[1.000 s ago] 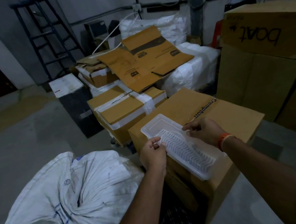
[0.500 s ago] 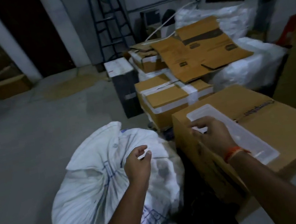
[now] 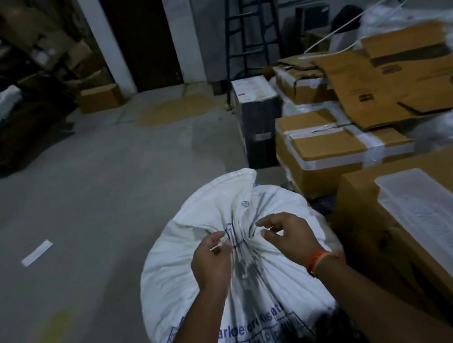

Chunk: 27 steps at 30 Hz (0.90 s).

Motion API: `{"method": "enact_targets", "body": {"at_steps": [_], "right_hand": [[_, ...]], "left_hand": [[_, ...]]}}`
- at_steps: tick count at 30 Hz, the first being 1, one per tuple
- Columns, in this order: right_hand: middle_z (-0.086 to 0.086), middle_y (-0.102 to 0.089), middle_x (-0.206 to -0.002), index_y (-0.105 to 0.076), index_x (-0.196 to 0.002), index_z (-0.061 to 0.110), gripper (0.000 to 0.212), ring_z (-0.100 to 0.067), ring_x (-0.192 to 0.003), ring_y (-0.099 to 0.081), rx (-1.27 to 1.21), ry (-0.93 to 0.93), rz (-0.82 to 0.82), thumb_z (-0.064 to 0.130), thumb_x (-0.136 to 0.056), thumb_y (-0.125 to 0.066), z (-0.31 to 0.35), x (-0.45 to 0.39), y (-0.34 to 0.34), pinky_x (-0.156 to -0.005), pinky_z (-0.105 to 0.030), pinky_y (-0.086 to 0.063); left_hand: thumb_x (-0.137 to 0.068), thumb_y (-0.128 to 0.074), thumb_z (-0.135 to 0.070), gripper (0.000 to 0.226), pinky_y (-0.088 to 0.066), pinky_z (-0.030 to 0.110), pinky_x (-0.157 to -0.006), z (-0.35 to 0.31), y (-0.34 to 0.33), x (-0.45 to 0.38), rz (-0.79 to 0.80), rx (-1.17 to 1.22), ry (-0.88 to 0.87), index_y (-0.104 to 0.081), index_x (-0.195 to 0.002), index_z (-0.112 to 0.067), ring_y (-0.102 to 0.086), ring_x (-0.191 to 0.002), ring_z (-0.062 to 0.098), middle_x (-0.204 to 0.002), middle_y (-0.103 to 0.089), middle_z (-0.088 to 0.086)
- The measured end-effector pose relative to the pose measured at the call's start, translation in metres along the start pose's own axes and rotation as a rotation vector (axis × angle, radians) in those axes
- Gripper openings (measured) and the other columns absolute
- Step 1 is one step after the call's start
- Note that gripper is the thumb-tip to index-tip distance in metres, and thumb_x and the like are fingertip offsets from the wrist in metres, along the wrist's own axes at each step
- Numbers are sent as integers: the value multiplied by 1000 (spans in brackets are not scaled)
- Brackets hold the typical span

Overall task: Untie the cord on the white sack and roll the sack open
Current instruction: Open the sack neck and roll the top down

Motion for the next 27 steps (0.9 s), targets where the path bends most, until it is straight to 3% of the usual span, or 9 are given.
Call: {"method": "enact_targets", "body": {"at_steps": [3,7,10,13,15,16,19,21,27], "right_hand": [[6,-74,-111,-76,-106,33,21,-8,-88,-68,-26,-46,-25,22,-88,-74,-8,-16,-17,-76,-7,-46],[3,-70,-106,-72,-119,31,35,-14,-92,-64,-17,-56,-80,26,-85,-77,-14,-46,-33,-87,-31,-55],[-4,-65,-111,-66,-129,31,50,-17,-104,-58,5,-61,-70,36,-82,-80,-21,-75,-53,-96,-36,-53],[-12,-56,-127,-60,-137,30,63,-19,-119,-52,-11,-135,-42,39,-79,-82,-30,-107,-78,-107,-25,-43],[-15,-51,-134,-57,-140,25,66,-22,-123,-50,-17,-168,-60,37,-80,-82,-31,-126,-87,-103,-12,-31],[-15,-49,-136,-56,-141,22,67,-24,-125,-49,-10,-182,-79,36,-81,-81,-33,-134,-89,-103,-13,-30],[-17,-53,-133,-55,-143,20,68,-31,-121,-55,32,-205,-85,33,-81,-82,-37,-151,-93,-106,-30,-41],[-18,-60,-132,-55,-143,16,66,-31,-119,-59,73,-179,-25,27,-83,-81,-37,-154,-94,-105,-32,-43],[-4,-67,-125,-66,-130,19,52,-10,-103,-61,11,-110,13,17,-81,-83,-38,-80,-64,-86,-4,-40]], "left_hand": [[-90,-79,-21,18,-59,35,-91,8,-3,-21,-12,-4,-4,-79,-108,-26,-74,-99,19,-107,-80,-3],[-84,-85,-21,37,-58,39,-98,17,-15,-56,-18,-89,-40,-77,-120,-17,-70,-113,30,-121,-74,13],[-86,-84,-29,53,-54,37,-104,26,-30,-83,48,-97,5,-68,-135,-22,-65,-112,25,-139,-56,15],[-89,-81,-28,51,-58,33,-97,30,-38,-110,46,-35,32,-65,-138,-27,-64,-92,11,-140,-54,11],[-91,-80,-27,48,-51,26,-98,30,-40,-124,30,-45,17,-67,-136,-24,-62,-104,16,-139,-59,11],[-91,-80,-26,47,-48,24,-99,30,-40,-129,22,-64,10,-68,-136,-21,-61,-112,20,-138,-61,10],[-89,-83,-19,45,-41,21,-101,33,-40,-141,7,-78,-20,-72,-133,-15,-61,-126,25,-136,-67,9],[-87,-85,-15,45,-40,21,-103,36,-40,-139,37,-104,-34,-73,-130,-14,-61,-128,23,-137,-68,7],[-88,-83,-11,39,-40,-4,-88,59,-7,-77,48,59,-35,-75,-125,-22,-63,-121,10,-131,-71,-5]]}}
Point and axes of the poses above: each hand's wrist, its own x-axis away from the middle knuckle, its own y-axis out of the back of the hand, z = x × y, the point moved 8 cm from there along -x, towards the middle knuckle
